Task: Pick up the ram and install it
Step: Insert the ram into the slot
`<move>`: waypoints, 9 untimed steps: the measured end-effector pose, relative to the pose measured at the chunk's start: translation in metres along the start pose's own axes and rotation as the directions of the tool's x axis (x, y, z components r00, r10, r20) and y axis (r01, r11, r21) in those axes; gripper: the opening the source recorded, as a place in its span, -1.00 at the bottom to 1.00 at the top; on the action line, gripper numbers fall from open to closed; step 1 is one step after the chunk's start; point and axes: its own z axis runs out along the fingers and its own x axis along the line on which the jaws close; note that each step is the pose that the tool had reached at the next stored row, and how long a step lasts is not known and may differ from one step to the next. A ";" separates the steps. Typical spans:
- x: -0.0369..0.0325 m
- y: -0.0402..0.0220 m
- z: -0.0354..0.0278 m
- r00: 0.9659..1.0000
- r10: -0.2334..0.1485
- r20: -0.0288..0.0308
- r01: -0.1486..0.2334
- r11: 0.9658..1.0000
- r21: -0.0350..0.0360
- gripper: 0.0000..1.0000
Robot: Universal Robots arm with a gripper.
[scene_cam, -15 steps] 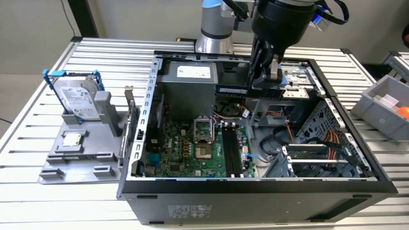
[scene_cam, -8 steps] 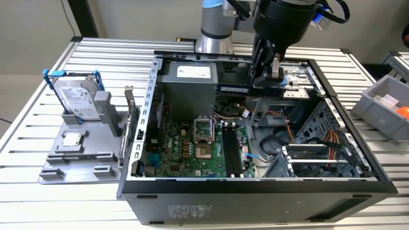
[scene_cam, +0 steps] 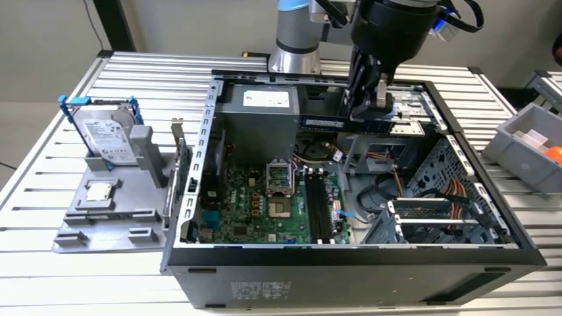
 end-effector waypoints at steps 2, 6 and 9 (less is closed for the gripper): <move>0.0000 -0.0005 0.0000 1.000 0.000 0.000 0.000 1.000 0.000 -1.00; 0.0000 -0.0006 0.0000 1.000 0.000 0.000 0.000 1.000 0.000 -1.00; 0.0000 -0.0006 0.0000 1.000 0.000 0.000 0.000 1.000 0.000 -1.00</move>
